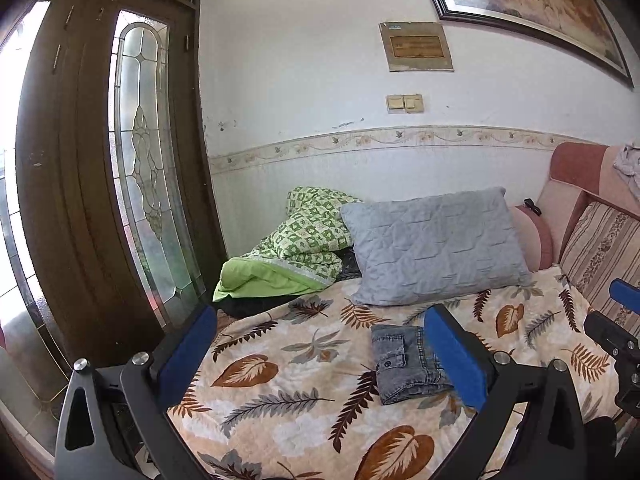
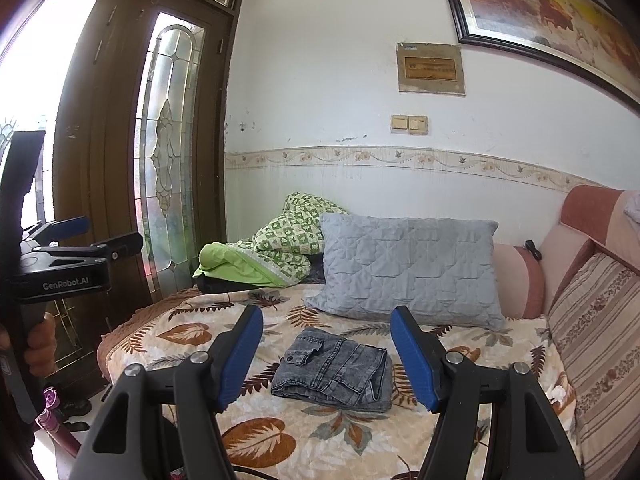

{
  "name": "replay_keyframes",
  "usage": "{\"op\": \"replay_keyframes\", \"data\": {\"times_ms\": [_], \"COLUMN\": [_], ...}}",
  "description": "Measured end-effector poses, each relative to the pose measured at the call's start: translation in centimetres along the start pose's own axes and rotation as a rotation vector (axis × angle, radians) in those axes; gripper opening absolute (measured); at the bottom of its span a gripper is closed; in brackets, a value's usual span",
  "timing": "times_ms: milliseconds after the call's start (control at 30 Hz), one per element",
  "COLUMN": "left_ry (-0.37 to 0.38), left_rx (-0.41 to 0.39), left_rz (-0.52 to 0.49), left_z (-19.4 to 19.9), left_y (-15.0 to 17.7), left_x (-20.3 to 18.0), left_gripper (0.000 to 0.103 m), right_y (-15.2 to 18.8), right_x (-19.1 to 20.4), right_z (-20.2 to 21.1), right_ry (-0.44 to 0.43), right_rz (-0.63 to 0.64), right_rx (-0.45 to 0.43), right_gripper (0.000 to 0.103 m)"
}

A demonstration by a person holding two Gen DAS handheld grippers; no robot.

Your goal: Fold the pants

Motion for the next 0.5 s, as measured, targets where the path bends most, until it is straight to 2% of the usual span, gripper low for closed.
{"op": "replay_keyframes", "data": {"times_ms": [500], "left_ry": [0.035], "left_rx": [0.010], "left_rz": [-0.009], "left_z": [-1.7], "left_y": [0.3], "left_x": [-0.6], "left_gripper": [0.103], "right_y": [0.7], "right_x": [-0.1], "right_z": [-2.2], "right_ry": [0.001], "right_rz": [-0.008], "right_rx": [0.041], "right_gripper": [0.070]}}
Point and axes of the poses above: each gripper's, at about its wrist camera, not at the fingertips, and z roughly against the way its jaws point, x to its left, y to its underside, the point moved 9 cm from there along -z, roughly the way its jaws point, and after that the axes turned 14 degrees about x, right-handed, at the moved point
